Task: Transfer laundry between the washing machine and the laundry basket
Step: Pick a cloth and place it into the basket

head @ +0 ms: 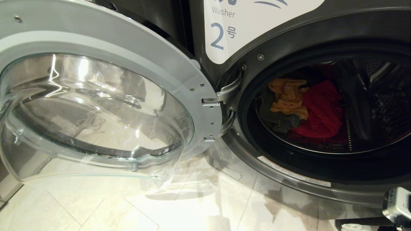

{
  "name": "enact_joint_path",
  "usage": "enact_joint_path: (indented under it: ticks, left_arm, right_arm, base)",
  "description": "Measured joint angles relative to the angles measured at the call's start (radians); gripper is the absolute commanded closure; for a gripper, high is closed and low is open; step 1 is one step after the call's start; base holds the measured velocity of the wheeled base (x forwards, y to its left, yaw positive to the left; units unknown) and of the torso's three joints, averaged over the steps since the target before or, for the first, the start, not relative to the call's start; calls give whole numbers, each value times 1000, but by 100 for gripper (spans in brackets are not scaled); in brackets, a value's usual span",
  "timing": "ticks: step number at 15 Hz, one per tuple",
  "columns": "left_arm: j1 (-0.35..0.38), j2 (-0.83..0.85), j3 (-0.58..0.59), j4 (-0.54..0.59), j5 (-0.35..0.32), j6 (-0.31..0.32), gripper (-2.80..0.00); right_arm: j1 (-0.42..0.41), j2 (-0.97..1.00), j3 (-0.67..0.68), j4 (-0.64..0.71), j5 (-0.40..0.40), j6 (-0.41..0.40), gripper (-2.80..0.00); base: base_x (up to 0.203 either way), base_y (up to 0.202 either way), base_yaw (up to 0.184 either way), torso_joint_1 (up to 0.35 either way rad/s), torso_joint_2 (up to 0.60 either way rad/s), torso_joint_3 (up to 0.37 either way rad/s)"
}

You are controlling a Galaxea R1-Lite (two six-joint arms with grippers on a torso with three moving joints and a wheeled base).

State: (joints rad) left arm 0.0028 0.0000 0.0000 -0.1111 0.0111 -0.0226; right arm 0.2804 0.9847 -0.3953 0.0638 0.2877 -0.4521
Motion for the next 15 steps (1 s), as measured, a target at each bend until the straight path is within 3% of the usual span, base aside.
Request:
enact_joint_path:
  ticks: [3,6,11,13,15]
  left_arm:
    - [0,0,0,0,0,0,0]
    - [0,0,0,0,0,0,0]
    - [0,0,0,0,0,0,0]
    - [0,0,0,0,0,0,0]
    - [0,0,0,0,0,0,0]
  right_arm:
    - [65,-5,-1,0,-22,-11,0]
    - [193,23,13,-49,-111,-12,0]
    - [349,231,44,-368,-298,35,0]
    - [378,322,45,-517,-345,54,0]
    - [395,375,44,-552,-365,49,0]
  base:
    - [0,0,0,0,0,0]
    - [0,0,0,0,0,0]
    - [0,0,0,0,0,0]
    - [0,0,0,0,0,0]
    - [0,0,0,0,0,0]
